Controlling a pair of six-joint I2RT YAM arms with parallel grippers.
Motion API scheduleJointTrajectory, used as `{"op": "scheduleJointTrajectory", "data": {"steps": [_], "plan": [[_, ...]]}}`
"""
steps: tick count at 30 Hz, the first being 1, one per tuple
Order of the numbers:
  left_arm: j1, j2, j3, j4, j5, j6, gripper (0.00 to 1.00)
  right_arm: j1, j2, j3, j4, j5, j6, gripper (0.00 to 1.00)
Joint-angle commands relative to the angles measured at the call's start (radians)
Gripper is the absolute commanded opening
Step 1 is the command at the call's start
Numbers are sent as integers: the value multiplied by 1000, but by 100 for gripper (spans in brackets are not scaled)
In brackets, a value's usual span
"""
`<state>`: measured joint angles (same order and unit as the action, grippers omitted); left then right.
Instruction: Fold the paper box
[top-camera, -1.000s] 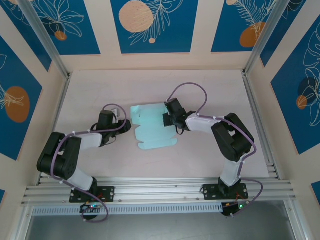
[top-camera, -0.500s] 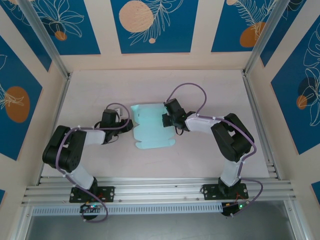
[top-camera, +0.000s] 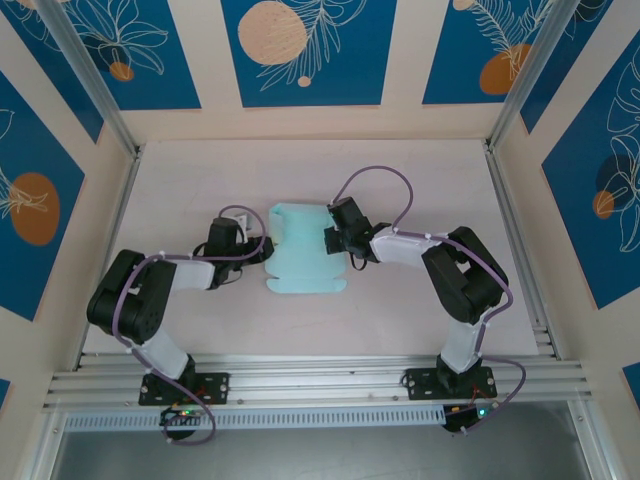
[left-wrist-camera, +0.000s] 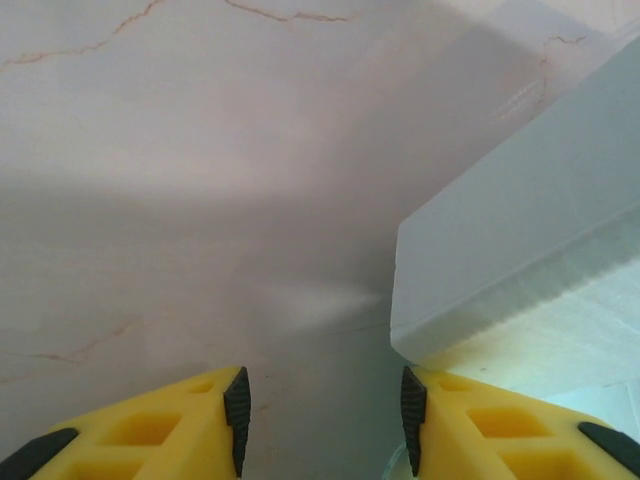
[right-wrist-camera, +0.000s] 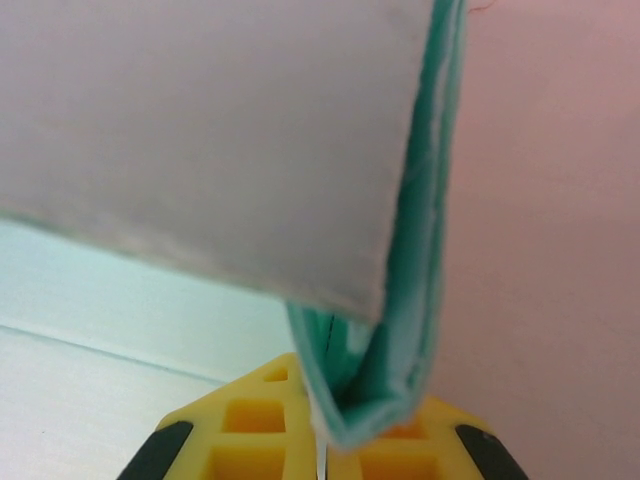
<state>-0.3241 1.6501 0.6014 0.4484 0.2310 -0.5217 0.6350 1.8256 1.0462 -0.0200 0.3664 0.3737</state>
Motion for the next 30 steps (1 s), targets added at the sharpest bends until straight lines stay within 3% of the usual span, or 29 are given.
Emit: {"op": "scheduleJointTrajectory", "data": {"steps": [1,7,16,25,30], "plan": [[-18,-46,41,1,24,122,48,16,26,-8,-66,-26,-11,8],[-17,-63,195,-200,60,349,50,16,23,-4,-71,-22,-19,8],[-18,-15,303,-327,158,424,46,23,26,-3,-76,-6,-28,8],[-4,-42,293,-485,-8,451,26,25,27,6,-96,3,-24,8],[-3,-60,309,-564,-50,383,25,25,20,22,-133,0,-20,8]]}}
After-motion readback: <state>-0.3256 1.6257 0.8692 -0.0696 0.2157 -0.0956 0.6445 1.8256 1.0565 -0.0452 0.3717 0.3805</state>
